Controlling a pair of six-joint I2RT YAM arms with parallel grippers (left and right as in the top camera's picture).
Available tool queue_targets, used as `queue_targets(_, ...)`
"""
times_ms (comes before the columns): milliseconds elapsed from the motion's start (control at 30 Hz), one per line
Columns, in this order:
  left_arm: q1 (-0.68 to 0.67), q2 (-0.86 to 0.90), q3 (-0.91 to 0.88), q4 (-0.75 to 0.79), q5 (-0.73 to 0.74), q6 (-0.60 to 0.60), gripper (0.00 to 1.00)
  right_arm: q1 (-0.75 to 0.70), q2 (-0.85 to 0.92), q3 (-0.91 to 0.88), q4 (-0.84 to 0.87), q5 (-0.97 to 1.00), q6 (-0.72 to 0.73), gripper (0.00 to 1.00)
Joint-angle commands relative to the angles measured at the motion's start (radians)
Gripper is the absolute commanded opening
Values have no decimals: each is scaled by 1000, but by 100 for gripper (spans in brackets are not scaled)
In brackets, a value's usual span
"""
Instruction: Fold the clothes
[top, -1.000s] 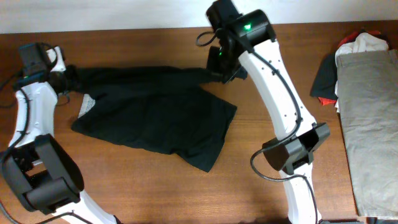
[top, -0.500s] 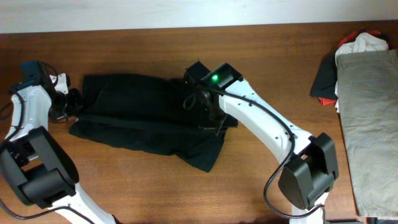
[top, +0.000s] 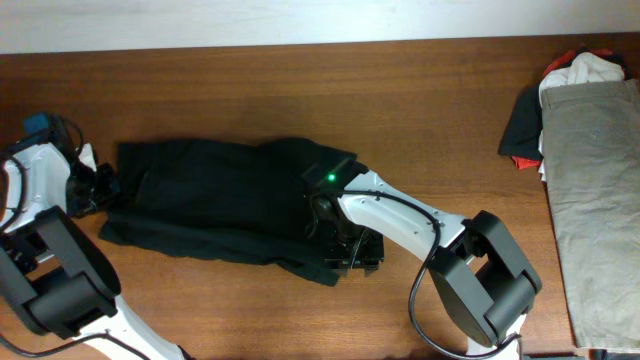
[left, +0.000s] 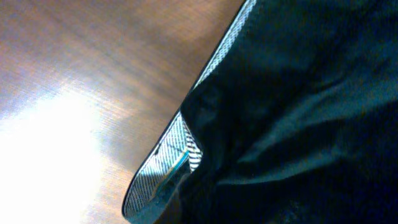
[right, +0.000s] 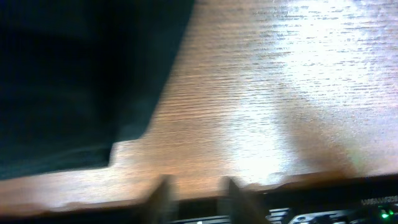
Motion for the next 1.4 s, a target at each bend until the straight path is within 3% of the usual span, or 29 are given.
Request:
queue_targets(0, 14, -1, 6, -28, -67, -19, 71, 0, -16, -9, 39, 53, 17, 70)
queue_targets(100, 14, -2, 23, -78, -79, -19, 94, -84, -25, 5, 39, 72, 9, 59)
queue_targets(200, 13, -24, 241, -250, -60, -45, 97, -252, -105, 117, 40, 51, -131, 61)
queue_targets(233, 11, -37, 293, -277, -27, -45, 89, -278, -106, 140, 51, 19, -188, 60)
queue_targets(267, 8, -52, 320, -279, 51, -45, 57, -296, -105, 138, 94, -54, -249, 54)
queue_targets(300, 7, -56, 320, -272, 88, -44, 36, -297, -102, 130, 126, -90, -262, 46)
queue_targets(333, 4, -54, 306, -264, 110, -33, 10, -278, -87, 101, 194, -146, -261, 26)
queue_targets(367, -2, -53, 266, -247, 110, -17, 2, -256, -71, 80, 241, -191, -261, 16)
queue_targets(400, -10, -51, 186, -196, 121, -15, 0, -212, -44, 61, 315, -229, -261, 8)
queue_targets(533, -13, -51, -138, 106, 172, -23, 1, -92, 27, -2, 382, -249, -139, 6)
queue_targets(700, -9, -46, -353, 303, 172, -75, 0, -163, 101, -140, 470, -251, -94, 4)
queue_targets(767, -9, -46, -372, 298, 155, -95, 1, -216, 105, -164, 476, -226, -54, 4)
queue_targets(867, -9, -51, -372, 205, 245, -98, 1, -372, 103, -102, 400, -56, -78, 4)
queue_targets(967, -18, -91, -372, 119, 375, -98, 0, -581, 103, 56, 286, 9, -193, 4)
queue_targets(1067, -66, -203, -372, 64, 504, -98, 0, -684, 102, 316, 117, 8, -271, 3)
queue_targets(1100, -98, -265, -372, 58, 554, -98, 0, -681, 101, 395, 81, -11, -292, 4)
queue_targets(1133, -146, -362, -372, 74, 558, -98, 1, -647, 101, 515, 69, -147, -428, 5)
queue_targets(1167, -181, -453, -372, 166, 478, -123, 0, -598, 101, 547, 97, -171, -463, 22)
queue_targets(1200, -201, -485, -372, 269, 354, -127, 1, -560, 115, 539, 129, -173, -461, 24)
queue_targets(1300, -211, -432, -372, 455, 269, -116, 1, -457, 195, 533, 179, -187, -459, 16)
queue_targets(1367, -217, -282, -372, 484, 269, -115, 0, -365, 304, 533, 216, -164, -422, 11)
